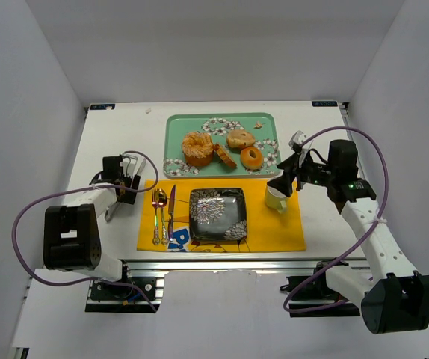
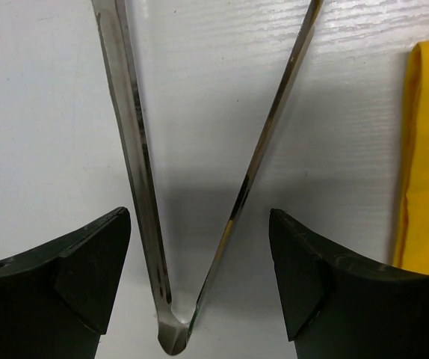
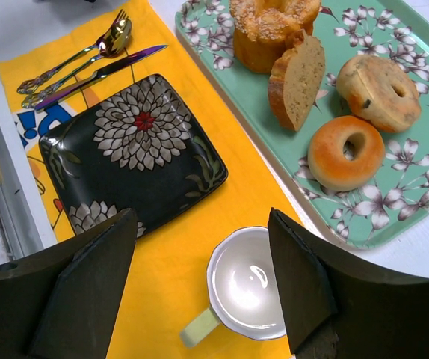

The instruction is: Place the bread

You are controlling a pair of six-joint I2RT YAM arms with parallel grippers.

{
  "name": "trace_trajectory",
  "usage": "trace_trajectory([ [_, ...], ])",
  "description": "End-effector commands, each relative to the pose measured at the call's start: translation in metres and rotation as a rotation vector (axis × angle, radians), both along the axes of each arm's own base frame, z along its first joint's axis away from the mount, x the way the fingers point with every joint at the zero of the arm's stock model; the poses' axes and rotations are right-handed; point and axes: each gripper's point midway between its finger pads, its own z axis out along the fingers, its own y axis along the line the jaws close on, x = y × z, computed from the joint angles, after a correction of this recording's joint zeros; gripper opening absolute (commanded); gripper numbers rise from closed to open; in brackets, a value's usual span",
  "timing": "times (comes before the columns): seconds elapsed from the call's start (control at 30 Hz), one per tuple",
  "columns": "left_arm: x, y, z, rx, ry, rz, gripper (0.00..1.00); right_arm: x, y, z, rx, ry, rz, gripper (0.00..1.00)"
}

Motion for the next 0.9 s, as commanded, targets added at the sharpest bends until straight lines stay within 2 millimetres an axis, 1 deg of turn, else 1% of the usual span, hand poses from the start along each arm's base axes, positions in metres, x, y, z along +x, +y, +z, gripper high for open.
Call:
trace_trajectory([
  [0.0,0.016,0.006,0.007,0.016,-0.065,0.006,0.84,0.006,-0.005,0.004,0.004,-0.031,-0.023,0.76],
  [0.17,0.016,0.005,-0.003,-0.026,-0.049,0.016,0.83,0.011,-0.01,0.006,0.002,-0.036,-0.038,0.76],
  [0.23,0.013,0.003,-0.006,-0.052,-0.038,0.013,0.82,0.012,-0.012,0.007,0.003,-0.039,-0.041,0.76],
  [0.3,0.006,0.001,-0.01,-0.072,-0.02,0.016,0.81,0.014,-0.015,0.009,0.003,-0.044,-0.052,0.76],
  [0.37,0.002,-0.004,-0.008,-0.097,-0.023,-0.001,0.81,0.015,-0.017,0.009,0.005,-0.045,-0.058,0.76],
  [0.4,-0.005,-0.005,-0.01,-0.106,-0.002,-0.001,0.81,0.015,-0.018,0.009,0.007,-0.043,-0.059,0.76],
  [0.43,-0.007,-0.006,-0.009,-0.115,-0.002,-0.009,0.81,0.015,-0.019,0.009,0.01,-0.042,-0.058,0.76],
  [0.47,-0.007,-0.01,-0.005,-0.131,-0.015,-0.026,0.81,0.016,-0.02,0.01,0.014,-0.045,-0.063,0.76],
  [0.6,-0.015,-0.007,-0.005,-0.149,0.007,-0.025,0.81,0.017,-0.022,0.012,0.029,-0.043,-0.065,0.76],
  [0.73,-0.012,-0.021,-0.007,-0.239,0.025,-0.066,0.81,0.015,-0.025,0.016,0.049,-0.046,-0.066,0.76],
  [0.8,-0.014,-0.025,-0.014,-0.266,0.058,-0.067,0.8,0.015,-0.026,0.018,0.058,-0.052,-0.069,0.76],
  [0.83,-0.012,-0.029,-0.014,-0.287,0.061,-0.078,0.8,0.013,-0.025,0.019,0.063,-0.053,-0.063,0.76],
  [0.87,-0.01,-0.03,-0.013,-0.292,0.06,-0.076,0.8,0.017,-0.035,0.019,0.066,-0.056,-0.097,0.76],
])
